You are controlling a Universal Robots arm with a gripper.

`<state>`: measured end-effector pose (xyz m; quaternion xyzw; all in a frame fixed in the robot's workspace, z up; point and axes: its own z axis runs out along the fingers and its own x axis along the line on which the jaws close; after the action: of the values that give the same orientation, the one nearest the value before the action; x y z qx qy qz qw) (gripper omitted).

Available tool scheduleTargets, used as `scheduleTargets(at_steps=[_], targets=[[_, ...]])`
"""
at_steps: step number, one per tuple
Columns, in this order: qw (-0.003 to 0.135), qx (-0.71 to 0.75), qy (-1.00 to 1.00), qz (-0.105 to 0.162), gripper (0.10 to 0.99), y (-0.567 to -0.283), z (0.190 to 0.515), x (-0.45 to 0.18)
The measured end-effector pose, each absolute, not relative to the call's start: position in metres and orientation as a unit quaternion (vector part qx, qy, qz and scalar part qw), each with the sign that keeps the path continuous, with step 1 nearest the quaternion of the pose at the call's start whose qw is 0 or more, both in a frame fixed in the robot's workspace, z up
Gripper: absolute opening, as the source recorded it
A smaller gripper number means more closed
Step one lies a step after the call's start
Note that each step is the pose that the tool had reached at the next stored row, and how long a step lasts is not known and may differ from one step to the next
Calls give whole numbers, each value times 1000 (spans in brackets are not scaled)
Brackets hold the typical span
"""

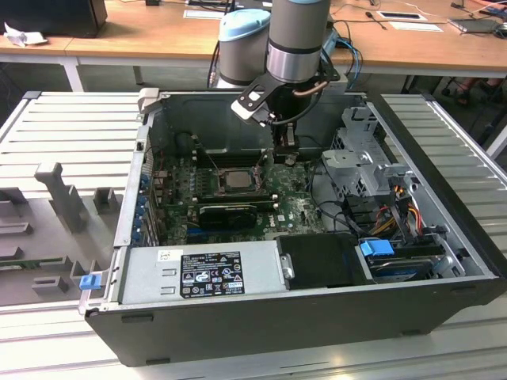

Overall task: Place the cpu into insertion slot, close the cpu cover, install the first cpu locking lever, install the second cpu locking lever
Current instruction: 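Close the cpu cover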

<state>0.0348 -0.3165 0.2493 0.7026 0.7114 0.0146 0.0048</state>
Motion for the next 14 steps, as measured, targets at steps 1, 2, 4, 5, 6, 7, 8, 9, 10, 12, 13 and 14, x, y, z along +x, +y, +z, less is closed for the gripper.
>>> scheduleTargets(at_steps=[1, 2, 4, 5, 6, 7, 8, 9, 10, 12, 13, 14], targets=[[5, 703, 711, 15, 106, -317, 249, 34], [5, 703, 711, 15, 106, -317, 249, 33], [5, 703, 711, 15, 106, -317, 249, 32], [5, 703, 711, 15, 106, -317, 249, 31], [5, 703, 711, 15, 106, -317, 249, 29], [5, 703, 711, 15, 106, -317, 249, 29], [5, 703, 711, 15, 106, -317, 249, 27], [5, 703, 711, 15, 106, -317, 249, 26], [5, 703, 711, 15, 106, -317, 249, 25], [5, 703, 711, 15, 106, -317, 249, 23], [5, 703, 711, 15, 106, -317, 249, 22], [5, 703, 711, 15, 106, -317, 249, 21]])
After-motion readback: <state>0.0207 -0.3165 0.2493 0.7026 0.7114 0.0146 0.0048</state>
